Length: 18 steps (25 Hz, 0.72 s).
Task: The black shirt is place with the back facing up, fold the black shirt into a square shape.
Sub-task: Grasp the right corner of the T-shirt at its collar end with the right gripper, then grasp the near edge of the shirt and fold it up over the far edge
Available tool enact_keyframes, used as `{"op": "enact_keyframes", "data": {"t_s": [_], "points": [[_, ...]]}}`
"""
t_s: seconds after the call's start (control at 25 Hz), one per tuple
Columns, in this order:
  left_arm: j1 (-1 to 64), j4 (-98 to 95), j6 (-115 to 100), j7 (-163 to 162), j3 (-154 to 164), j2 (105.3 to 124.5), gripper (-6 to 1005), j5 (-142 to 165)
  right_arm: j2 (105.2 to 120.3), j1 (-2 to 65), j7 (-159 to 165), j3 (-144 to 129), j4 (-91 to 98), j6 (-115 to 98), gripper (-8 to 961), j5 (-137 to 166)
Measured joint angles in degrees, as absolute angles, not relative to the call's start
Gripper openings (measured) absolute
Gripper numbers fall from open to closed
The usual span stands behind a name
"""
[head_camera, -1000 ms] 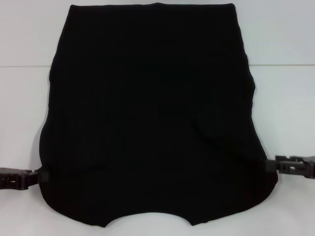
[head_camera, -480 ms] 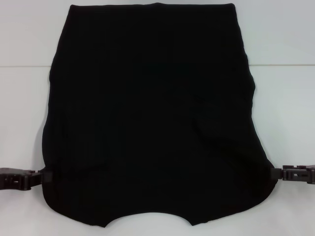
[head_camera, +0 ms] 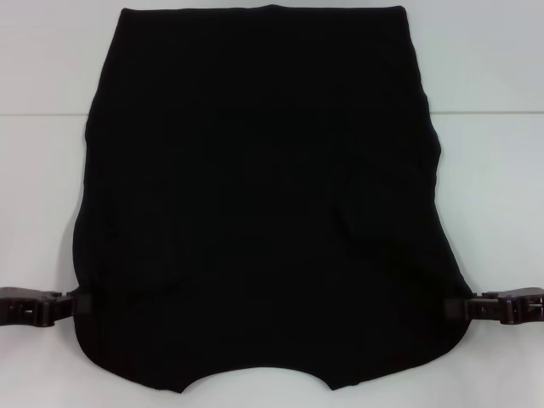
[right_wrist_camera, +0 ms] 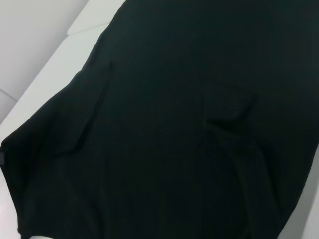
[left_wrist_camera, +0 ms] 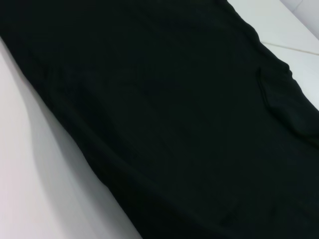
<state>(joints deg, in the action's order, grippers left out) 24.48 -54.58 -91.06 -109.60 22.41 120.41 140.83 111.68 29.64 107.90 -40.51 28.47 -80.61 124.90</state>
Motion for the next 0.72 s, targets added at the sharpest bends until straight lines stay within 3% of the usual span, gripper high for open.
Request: {"op": "enact_keyframes", "data": {"t_s": [0.64, 0.72], "points": [[24.16, -54.44, -91.45, -110.99, 20.28, 120.41, 69, 140.56, 111.82, 27.03, 106.72, -39.02, 29.54, -80.88, 71, 124.75], [24.17, -54.43, -92.72, -111.41, 18.47, 120.38, 69, 140.51, 111.55, 26.27, 106.48, -38.61, 29.57, -81.60, 57, 124.78]]}}
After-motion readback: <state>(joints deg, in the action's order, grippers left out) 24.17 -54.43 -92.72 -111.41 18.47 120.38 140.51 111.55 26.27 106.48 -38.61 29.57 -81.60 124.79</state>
